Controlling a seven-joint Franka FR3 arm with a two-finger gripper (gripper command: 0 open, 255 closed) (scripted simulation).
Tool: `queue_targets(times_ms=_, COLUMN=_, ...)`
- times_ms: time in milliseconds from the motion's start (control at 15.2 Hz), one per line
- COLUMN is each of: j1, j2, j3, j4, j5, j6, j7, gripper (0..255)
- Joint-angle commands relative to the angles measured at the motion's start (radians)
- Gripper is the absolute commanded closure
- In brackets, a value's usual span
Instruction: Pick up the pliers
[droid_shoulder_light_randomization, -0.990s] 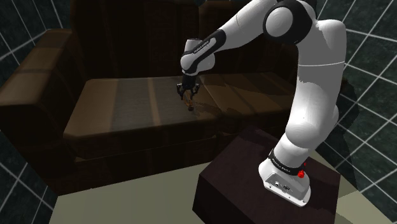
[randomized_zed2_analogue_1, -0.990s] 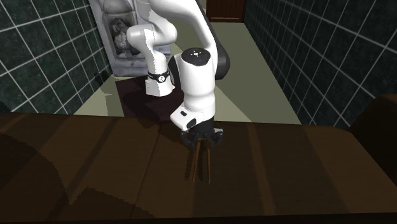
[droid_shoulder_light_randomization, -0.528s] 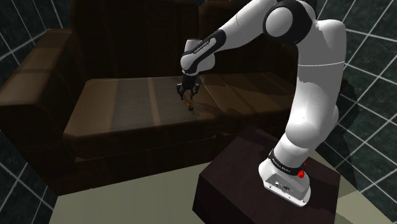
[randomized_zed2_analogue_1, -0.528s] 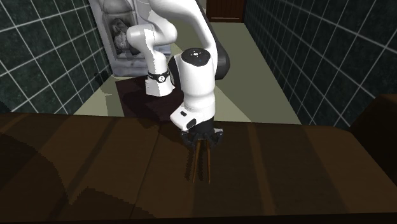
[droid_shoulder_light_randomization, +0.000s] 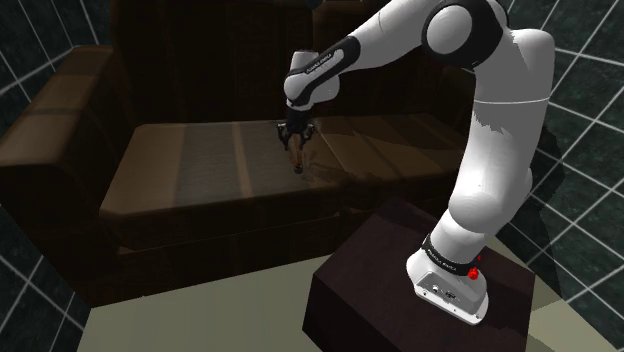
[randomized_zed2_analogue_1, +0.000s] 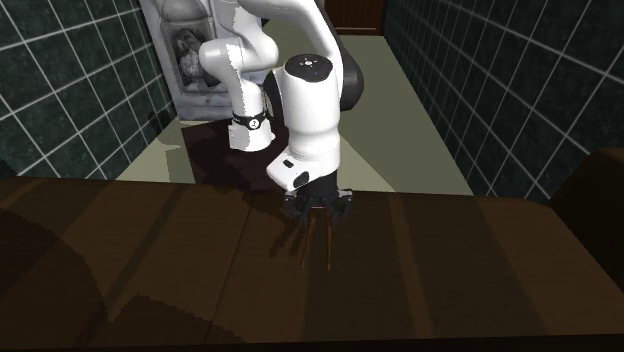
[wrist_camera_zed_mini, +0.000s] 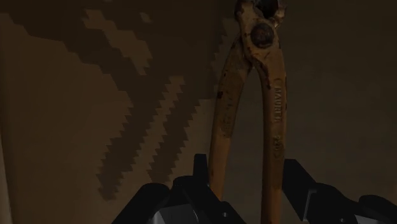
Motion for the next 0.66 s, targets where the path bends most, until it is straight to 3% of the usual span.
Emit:
queue_targets(times_ms=0, j1=-0.001, j2=-0.019, j3=0.000, j4=0.003, j5=0.001, j6=-0.023, j7=0.000, gripper=255)
queue_targets(times_ms=594, j1=-0.002, j2=-0.072, j3=0.000, j4=0.032, j5=0.001, j6=-0.104, j7=0.004, gripper=255)
